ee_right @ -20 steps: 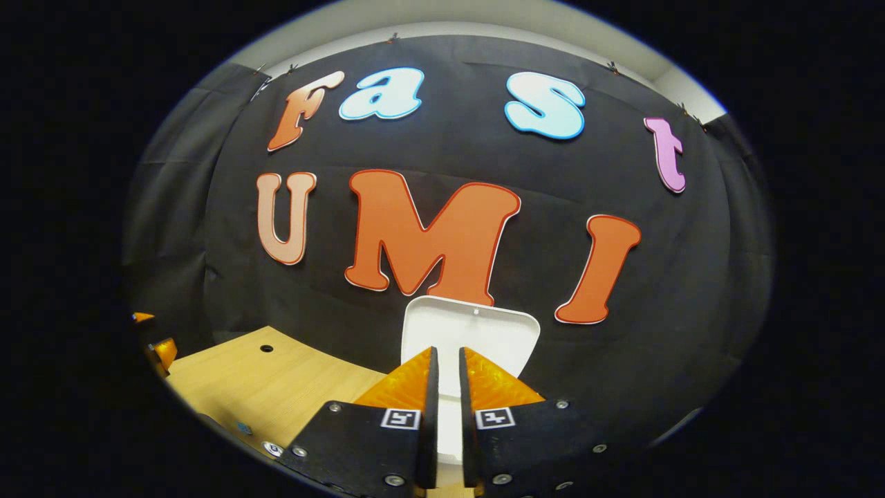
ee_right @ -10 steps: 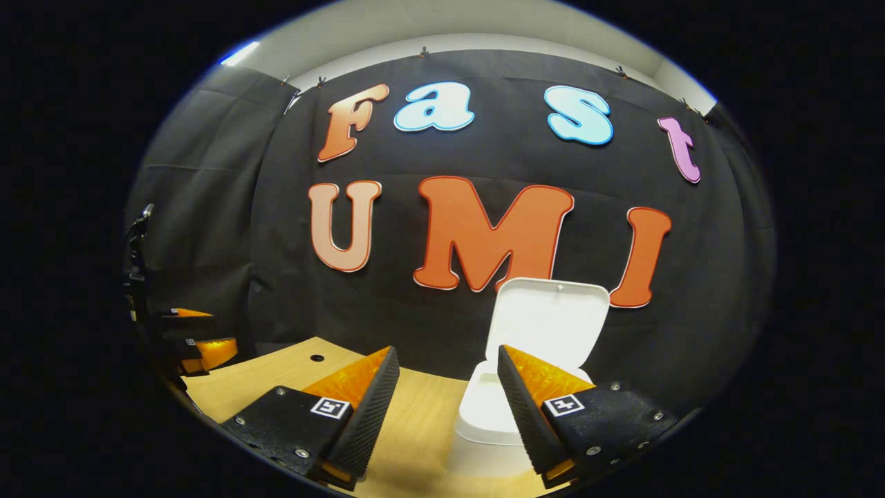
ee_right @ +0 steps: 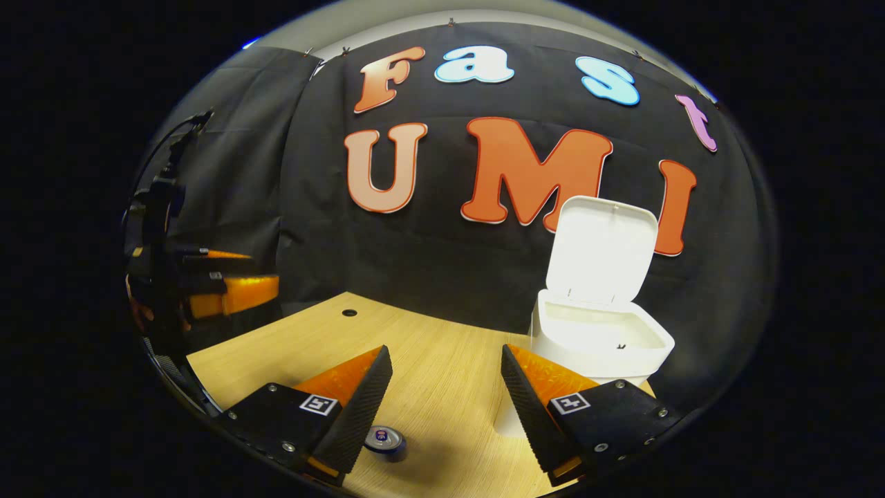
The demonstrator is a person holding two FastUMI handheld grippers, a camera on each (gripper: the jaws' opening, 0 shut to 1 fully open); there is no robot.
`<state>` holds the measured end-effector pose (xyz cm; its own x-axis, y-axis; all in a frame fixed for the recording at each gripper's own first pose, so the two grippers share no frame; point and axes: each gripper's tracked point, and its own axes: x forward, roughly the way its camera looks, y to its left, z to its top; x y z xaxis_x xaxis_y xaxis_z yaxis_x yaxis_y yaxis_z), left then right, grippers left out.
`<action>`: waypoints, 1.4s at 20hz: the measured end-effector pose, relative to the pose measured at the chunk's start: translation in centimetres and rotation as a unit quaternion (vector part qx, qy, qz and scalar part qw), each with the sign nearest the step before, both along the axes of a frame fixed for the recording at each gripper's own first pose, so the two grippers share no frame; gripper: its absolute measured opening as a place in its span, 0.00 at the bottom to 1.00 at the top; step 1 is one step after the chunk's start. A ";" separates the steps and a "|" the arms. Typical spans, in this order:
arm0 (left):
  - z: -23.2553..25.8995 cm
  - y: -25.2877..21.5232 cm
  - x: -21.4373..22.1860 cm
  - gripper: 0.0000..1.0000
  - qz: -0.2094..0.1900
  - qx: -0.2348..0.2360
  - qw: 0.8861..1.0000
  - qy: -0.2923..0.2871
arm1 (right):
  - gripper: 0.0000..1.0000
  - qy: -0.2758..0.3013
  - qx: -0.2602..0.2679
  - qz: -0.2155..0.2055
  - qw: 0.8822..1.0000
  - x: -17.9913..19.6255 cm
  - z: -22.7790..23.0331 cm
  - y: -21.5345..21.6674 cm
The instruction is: Press the lid of the desktop garbage bin to open it, pick up the crumpled paper on the desktop and throw it into the bin, then pick up the pop can on the desktop and drop it into the bin, and finally close the garbage bin lid.
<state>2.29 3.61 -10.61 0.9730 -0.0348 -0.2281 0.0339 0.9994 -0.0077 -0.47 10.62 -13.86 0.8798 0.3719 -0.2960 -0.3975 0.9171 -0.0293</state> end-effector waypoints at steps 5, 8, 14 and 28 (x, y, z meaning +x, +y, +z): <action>-0.5 -0.1 0.0 0.98 -0.005 0.004 1.000 0.011 | 0.97 0.053 -0.019 0.025 0.998 -2.6 -5.8 1.3; -0.7 -0.3 0.3 0.98 -0.004 0.007 1.000 0.019 | 0.97 0.086 -0.034 0.045 0.995 -3.9 -8.9 2.2; -1.4 0.0 0.8 0.98 0.003 0.008 1.000 0.030 | 0.97 0.122 -0.061 0.070 0.988 -5.4 -12.8 2.7; -13.6 -4.0 1.7 0.99 -0.039 -0.042 0.977 0.206 | 0.97 0.153 -0.059 0.091 0.982 -6.5 -15.8 3.6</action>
